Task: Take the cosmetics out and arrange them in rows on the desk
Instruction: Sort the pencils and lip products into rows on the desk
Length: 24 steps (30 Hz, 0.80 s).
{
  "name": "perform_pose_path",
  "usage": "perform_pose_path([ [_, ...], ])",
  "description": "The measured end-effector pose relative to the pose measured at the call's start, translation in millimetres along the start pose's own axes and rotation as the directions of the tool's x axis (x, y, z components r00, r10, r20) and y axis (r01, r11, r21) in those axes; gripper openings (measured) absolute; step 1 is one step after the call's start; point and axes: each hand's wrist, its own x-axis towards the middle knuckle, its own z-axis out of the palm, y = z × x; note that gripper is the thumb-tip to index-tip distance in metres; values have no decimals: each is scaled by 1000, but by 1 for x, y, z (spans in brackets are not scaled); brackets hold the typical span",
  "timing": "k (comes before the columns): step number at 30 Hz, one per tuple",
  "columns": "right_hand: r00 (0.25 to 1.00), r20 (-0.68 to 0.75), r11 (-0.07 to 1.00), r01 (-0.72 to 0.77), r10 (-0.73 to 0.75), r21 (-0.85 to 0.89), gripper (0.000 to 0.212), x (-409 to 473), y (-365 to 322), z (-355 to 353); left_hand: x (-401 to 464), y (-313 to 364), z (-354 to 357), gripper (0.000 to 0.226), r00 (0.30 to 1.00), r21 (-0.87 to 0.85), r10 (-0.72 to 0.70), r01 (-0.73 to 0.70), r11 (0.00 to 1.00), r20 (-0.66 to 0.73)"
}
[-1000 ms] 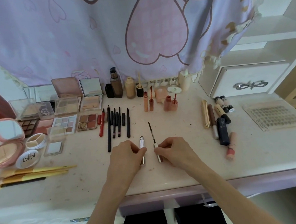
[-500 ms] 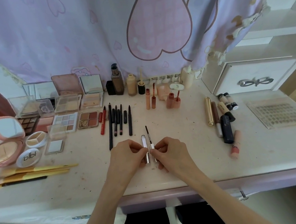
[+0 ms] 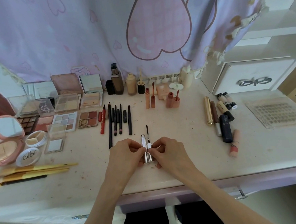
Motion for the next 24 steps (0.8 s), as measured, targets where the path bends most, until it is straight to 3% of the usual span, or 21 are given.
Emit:
perform_pose_path([
  [14, 998, 27, 998, 54, -53, -29, 5, 3, -1, 1, 5, -5, -3, 8, 1000, 21, 21, -20, 1000, -16],
  [19, 999, 5, 998, 49, -49, -29, 7, 3, 4, -7, 2, -3, -5, 24, 988, 146, 146, -137, 980, -51],
  [24, 996, -65, 998, 57, -57, 3, 7, -6, 16, -39, -3, 16, 7, 30, 933, 162, 352, -337, 927, -71],
])
